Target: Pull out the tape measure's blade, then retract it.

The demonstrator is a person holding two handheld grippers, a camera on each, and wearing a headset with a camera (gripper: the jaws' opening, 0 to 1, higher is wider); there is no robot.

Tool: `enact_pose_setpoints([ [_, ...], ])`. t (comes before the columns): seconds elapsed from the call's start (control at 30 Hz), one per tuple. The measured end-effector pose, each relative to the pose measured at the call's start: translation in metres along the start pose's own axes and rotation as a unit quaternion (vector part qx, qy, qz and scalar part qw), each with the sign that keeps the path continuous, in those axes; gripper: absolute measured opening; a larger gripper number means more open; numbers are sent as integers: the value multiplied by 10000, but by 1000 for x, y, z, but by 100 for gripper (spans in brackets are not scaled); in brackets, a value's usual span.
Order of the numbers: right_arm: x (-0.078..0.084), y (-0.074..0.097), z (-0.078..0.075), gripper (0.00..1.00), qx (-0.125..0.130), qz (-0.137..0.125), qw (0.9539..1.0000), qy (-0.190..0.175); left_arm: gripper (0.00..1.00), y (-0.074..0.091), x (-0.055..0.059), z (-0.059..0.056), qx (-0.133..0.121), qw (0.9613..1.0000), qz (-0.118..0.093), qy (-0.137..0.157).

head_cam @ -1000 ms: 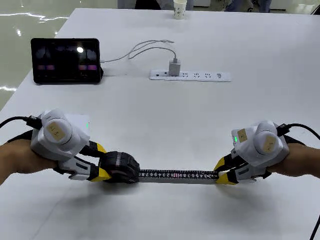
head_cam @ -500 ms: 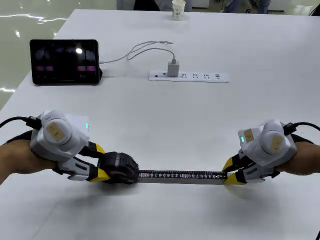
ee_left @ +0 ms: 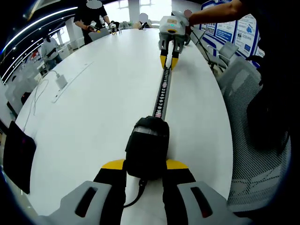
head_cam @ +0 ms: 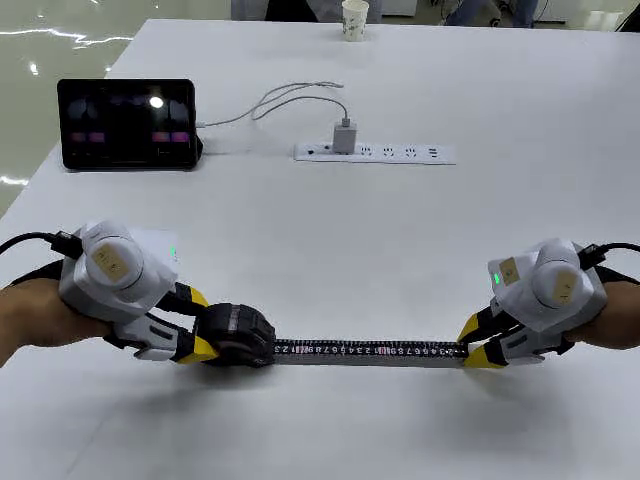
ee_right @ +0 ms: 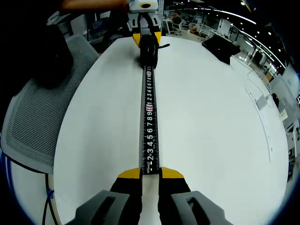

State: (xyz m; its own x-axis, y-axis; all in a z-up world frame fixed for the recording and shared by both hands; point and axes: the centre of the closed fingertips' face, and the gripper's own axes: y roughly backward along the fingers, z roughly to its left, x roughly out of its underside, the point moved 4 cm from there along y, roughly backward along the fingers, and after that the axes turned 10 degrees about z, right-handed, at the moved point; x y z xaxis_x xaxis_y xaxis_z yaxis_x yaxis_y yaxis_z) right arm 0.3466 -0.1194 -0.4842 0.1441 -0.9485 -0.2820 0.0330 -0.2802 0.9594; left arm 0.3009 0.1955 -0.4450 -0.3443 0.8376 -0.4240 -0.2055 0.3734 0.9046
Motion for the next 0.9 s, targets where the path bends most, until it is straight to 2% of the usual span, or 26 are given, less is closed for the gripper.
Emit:
enact_pose_setpoints([
  [0.3,0,1,1,9,-17,-6,10000,-52,24,-1,-2,1,-18,10000,42,-4],
  [0.67,-1,0,0,10,-35,113,9999,40,25,-2,-4,1,-25,9998,202,-57],
  [0.9,-1,0,0,10,-53,183,9997,160,25,-3,-3,2,-18,9997,226,-67],
])
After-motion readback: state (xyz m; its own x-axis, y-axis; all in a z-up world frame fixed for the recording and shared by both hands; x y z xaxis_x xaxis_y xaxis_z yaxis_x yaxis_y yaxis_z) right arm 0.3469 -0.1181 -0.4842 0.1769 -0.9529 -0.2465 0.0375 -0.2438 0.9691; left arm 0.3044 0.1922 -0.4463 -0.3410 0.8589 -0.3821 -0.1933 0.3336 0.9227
